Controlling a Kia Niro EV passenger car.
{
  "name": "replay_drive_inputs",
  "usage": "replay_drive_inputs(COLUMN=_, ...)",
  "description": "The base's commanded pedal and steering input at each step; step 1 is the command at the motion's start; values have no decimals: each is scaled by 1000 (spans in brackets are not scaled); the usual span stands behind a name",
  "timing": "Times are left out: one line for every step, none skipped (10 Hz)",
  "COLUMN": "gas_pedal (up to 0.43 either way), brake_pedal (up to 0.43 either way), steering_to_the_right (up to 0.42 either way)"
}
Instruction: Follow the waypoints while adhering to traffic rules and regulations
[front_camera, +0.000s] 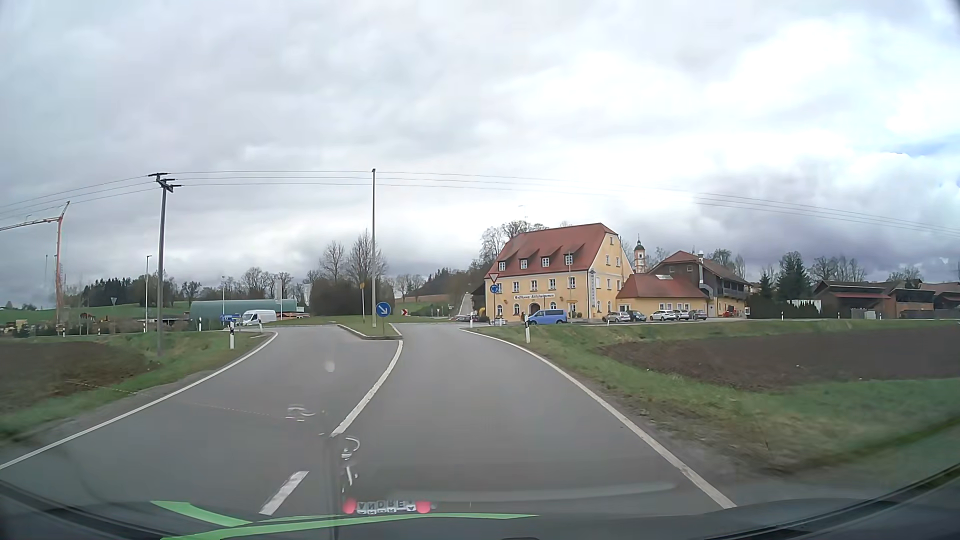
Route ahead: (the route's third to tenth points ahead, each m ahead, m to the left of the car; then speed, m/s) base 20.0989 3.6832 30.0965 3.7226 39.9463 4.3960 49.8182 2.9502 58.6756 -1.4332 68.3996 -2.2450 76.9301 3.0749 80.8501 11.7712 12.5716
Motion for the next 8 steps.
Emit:
replay_drive_inputs(gas_pedal=0, brake_pedal=0, steering_to_the_right=-4)
replay_drive_inputs(gas_pedal=0, brake_pedal=6, steering_to_the_right=-7)
replay_drive_inputs(gas_pedal=0, brake_pedal=24, steering_to_the_right=-11)
replay_drive_inputs(gas_pedal=0, brake_pedal=37, steering_to_the_right=-13)
replay_drive_inputs(gas_pedal=0, brake_pedal=43, steering_to_the_right=-15)
replay_drive_inputs(gas_pedal=0, brake_pedal=61, steering_to_the_right=-18)
replay_drive_inputs(gas_pedal=0, brake_pedal=79, steering_to_the_right=-21)
replay_drive_inputs(gas_pedal=0, brake_pedal=85, steering_to_the_right=-22)
